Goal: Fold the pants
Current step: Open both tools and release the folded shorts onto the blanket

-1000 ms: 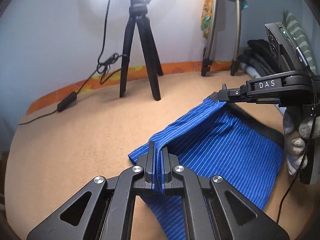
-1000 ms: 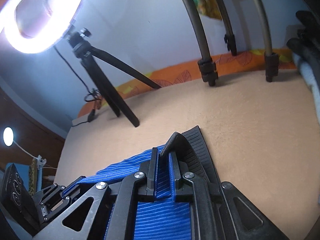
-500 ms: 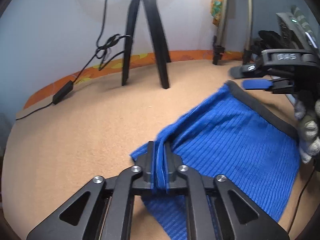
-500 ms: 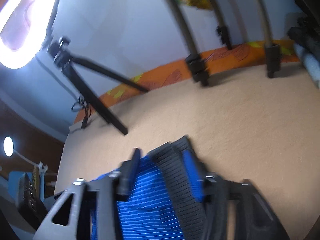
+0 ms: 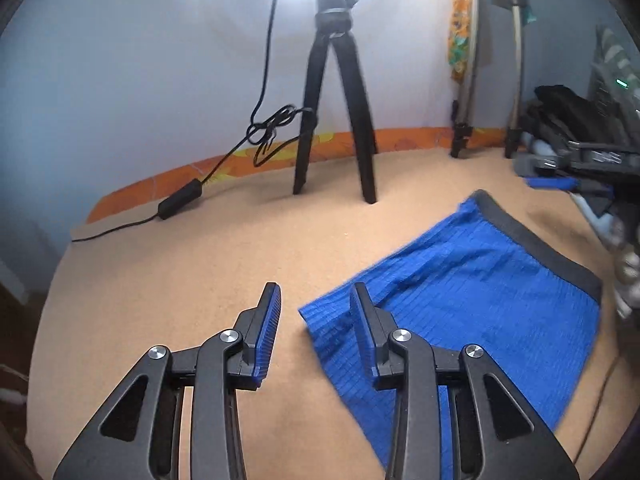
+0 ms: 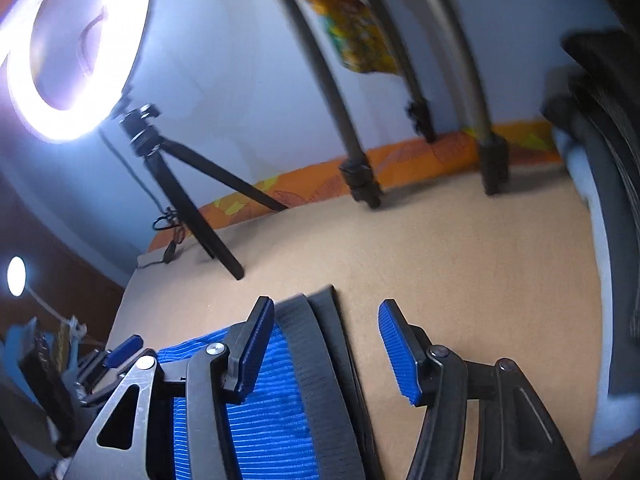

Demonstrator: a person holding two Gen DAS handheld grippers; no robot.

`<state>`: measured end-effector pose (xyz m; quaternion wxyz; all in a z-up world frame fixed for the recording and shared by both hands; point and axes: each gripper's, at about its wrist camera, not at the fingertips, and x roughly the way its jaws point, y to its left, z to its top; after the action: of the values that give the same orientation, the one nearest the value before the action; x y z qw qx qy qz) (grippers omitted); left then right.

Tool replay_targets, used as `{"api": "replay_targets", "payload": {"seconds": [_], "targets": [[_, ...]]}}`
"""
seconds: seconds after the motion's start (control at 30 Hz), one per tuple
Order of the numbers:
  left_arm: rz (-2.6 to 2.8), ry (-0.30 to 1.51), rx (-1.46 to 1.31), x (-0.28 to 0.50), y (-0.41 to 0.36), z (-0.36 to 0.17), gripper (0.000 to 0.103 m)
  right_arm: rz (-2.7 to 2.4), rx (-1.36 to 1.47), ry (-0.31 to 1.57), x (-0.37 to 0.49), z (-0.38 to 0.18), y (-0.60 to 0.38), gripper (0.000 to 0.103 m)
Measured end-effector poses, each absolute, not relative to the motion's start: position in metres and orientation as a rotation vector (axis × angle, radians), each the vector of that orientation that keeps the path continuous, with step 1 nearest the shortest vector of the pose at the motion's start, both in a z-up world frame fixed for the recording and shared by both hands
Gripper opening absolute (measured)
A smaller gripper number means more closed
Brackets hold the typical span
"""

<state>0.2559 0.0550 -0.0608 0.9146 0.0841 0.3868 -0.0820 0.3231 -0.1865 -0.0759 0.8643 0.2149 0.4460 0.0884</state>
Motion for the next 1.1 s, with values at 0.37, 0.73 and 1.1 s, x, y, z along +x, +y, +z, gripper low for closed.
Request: {"api": "replay_targets", "payload": {"seconds": [0.37, 0.73, 1.1], "targets": [[-0.269, 0.838, 0.173, 0.224, 0.04, -0.069, 0.034, 0.413, 0.296, 1.064, 0.381, -0.106, -0.152, 0.054], [-0.234, 0.858, 0.137, 0.239, 0.044, -0.08, 0.034, 0.412, 0.267, 1.024, 0.371, -0.1, -0.145, 0.002], [-0.229, 0.847, 0.145, 0.231, 0.04, -0.083, 0.034, 0.358, 0.215, 1.009, 0.372, -0.1, -0.153, 0.0]]}}
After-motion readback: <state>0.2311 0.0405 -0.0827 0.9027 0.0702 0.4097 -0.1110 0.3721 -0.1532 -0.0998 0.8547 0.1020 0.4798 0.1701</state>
